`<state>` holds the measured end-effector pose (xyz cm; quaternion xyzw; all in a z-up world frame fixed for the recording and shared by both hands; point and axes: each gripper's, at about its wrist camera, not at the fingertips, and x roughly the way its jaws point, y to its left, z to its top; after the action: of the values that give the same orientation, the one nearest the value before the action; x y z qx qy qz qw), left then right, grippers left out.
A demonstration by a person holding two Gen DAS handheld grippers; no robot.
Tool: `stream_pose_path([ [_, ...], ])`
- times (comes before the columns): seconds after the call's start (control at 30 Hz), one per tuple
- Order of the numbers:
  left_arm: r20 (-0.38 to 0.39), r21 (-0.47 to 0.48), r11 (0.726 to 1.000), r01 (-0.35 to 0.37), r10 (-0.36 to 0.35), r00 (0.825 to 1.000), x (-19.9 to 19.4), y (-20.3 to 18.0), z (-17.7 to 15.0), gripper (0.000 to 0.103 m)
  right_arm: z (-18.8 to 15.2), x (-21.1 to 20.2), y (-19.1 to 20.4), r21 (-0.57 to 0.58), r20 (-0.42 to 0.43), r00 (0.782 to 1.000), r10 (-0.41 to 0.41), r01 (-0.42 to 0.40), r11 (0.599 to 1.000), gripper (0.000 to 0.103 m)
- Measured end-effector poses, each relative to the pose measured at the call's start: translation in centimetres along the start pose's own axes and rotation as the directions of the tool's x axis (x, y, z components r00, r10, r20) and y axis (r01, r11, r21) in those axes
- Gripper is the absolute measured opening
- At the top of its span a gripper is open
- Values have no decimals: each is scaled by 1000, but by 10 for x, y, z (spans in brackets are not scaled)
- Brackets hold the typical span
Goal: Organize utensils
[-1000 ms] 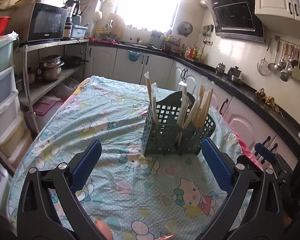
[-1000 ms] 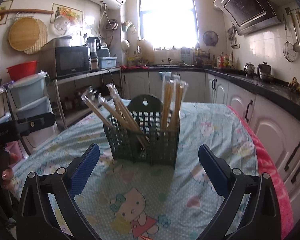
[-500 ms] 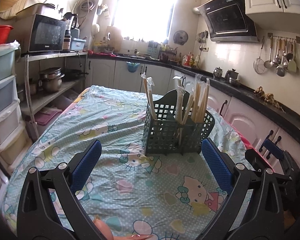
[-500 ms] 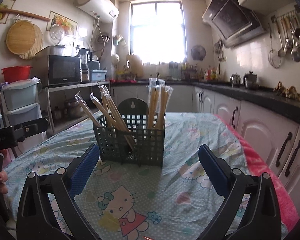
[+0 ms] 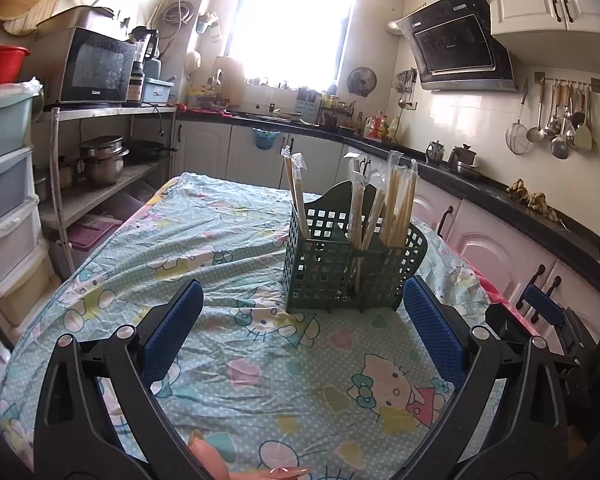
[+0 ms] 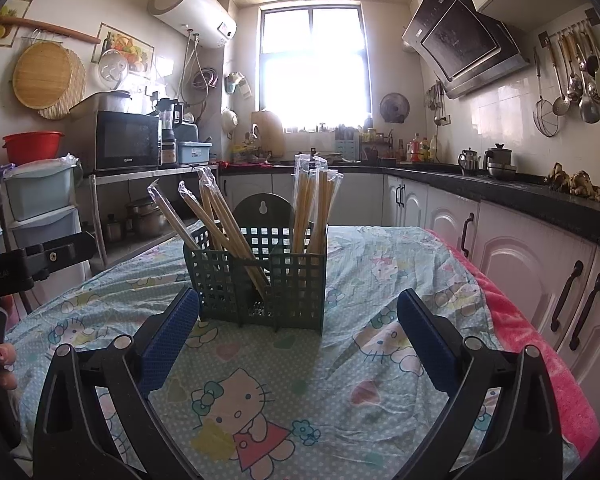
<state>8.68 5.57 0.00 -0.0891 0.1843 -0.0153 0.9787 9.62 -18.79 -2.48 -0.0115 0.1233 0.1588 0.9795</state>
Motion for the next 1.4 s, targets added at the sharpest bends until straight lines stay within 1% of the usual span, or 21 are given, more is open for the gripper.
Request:
stream_pose_path([
  [1.2, 7, 5, 1000, -4, 4, 1000, -3, -4, 1, 92, -2, 0, 2, 1, 0, 1000, 1, -1, 1000, 97],
  [1.4, -1, 7, 1000, -18, 18, 1000, -2, -2, 1, 92, -4, 0, 2, 5, -3, 1000, 2, -2, 1000, 97],
])
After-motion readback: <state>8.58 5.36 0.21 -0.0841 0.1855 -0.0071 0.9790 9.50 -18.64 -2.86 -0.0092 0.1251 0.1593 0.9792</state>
